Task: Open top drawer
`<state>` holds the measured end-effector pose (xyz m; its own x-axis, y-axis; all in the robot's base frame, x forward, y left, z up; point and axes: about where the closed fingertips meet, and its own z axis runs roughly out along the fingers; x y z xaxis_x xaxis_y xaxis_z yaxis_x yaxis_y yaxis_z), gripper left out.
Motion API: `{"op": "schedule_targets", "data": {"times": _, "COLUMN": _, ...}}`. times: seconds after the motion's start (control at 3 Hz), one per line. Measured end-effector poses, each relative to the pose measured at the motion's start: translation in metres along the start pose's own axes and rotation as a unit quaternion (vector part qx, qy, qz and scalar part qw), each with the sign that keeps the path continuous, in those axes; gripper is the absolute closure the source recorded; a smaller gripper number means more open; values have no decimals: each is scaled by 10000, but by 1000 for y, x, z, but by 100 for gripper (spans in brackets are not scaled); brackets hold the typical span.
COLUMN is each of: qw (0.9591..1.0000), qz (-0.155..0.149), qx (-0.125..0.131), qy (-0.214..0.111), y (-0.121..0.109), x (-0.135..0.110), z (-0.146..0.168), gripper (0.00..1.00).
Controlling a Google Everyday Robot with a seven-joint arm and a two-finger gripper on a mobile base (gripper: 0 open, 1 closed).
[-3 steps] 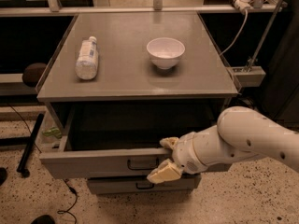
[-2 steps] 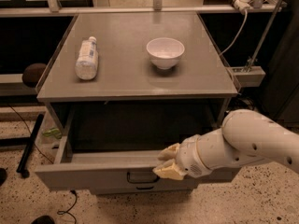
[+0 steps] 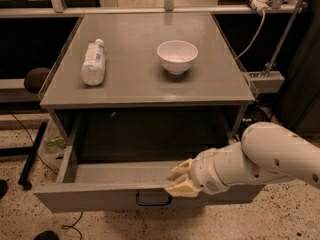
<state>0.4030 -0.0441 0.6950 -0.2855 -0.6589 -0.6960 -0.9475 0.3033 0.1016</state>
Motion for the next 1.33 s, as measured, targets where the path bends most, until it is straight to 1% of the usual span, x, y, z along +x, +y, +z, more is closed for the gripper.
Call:
{"op": "schedule_targets", "data": {"times": 0.67, "qw": 10000, "qz": -2, "qx": 8, "qy": -3, "y": 0, "x": 0, "z": -1, "gripper": 46}}
{"op": "schedule_targets", "data": {"times": 1.0, "qw": 9998, "qz": -115, "qx": -20, "qy": 171, "y": 16, "x": 4, "z": -4, "gripper": 22}}
{"op": "schedule_targets", "data": {"times": 1.33, "qw": 9994, "qz": -182, "qx": 50, "qy": 295, "y": 35, "x": 13, "z": -15, "gripper": 1}}
